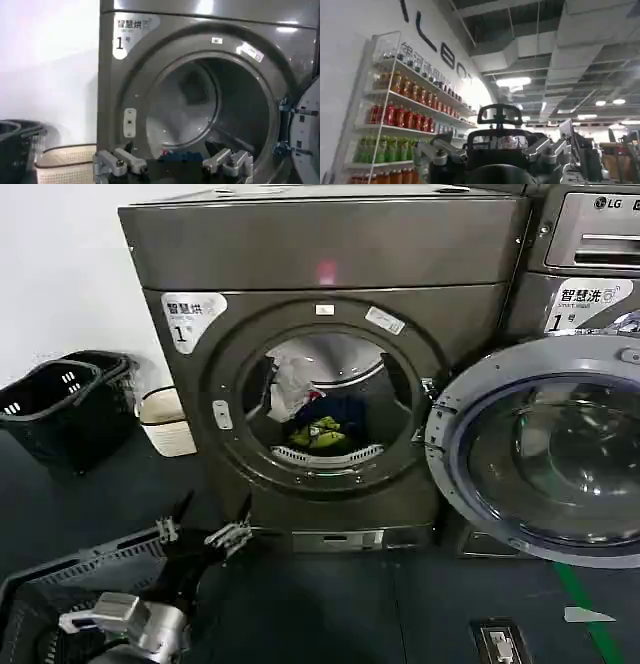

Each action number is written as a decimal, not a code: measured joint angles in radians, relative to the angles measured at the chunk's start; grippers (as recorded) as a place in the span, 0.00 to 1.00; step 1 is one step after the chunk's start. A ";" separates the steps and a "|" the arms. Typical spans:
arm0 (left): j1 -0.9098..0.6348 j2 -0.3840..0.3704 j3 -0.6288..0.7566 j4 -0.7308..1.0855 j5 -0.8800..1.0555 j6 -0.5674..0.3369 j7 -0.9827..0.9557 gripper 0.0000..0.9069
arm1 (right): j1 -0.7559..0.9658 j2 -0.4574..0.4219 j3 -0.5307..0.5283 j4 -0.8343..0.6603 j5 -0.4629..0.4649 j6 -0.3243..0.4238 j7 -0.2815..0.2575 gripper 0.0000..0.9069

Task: Grasp the clothes from the dryer.

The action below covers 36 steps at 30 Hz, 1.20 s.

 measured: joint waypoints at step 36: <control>0.003 -0.007 -0.005 -0.011 0.008 -0.003 0.011 1.00 | 0.020 0.001 -0.032 0.001 0.004 0.054 -0.032 1.00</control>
